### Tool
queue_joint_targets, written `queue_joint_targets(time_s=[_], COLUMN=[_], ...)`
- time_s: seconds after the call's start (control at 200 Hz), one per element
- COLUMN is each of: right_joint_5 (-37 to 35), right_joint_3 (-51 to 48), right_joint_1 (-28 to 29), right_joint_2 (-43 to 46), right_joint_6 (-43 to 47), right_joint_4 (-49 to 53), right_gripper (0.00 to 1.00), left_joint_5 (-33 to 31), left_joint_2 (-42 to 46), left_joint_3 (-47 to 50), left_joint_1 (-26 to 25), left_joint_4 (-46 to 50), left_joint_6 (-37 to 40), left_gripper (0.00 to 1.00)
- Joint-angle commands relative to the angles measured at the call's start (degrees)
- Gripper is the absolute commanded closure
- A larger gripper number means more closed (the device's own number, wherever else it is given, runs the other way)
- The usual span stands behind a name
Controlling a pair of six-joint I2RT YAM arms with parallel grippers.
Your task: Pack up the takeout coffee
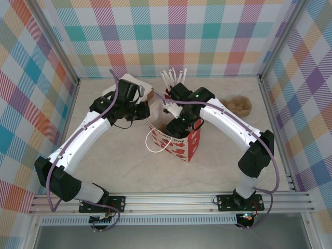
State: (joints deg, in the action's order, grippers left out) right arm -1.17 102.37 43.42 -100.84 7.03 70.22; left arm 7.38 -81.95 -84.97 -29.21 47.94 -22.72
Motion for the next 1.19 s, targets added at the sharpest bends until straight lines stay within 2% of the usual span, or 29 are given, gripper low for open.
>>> queue_joint_targets(time_s=[0.0,0.49,1.19], right_joint_5=[1.17,2.57,0.99], right_joint_3=[2.49,5.09,5.39], right_joint_1=[-0.04,-0.09,-0.04], right_joint_2=[2.36,5.45,9.46], right_joint_6=[-0.96,-2.99,-4.30], right_joint_4=[2.36,4.21,5.51], right_gripper=[0.00,0.00,0.00], left_joint_5=[-1.17,-1.69,-1.93], left_joint_2=[0.41,-0.22,-1.10], left_joint_3=[0.41,-0.64,-1.10], left_joint_1=[-0.54,-1.11,-1.59], left_joint_4=[1.97,2.51,2.86], left_joint_6=[-0.16,-0.25,-0.14], left_gripper=[1.00,1.00,1.00])
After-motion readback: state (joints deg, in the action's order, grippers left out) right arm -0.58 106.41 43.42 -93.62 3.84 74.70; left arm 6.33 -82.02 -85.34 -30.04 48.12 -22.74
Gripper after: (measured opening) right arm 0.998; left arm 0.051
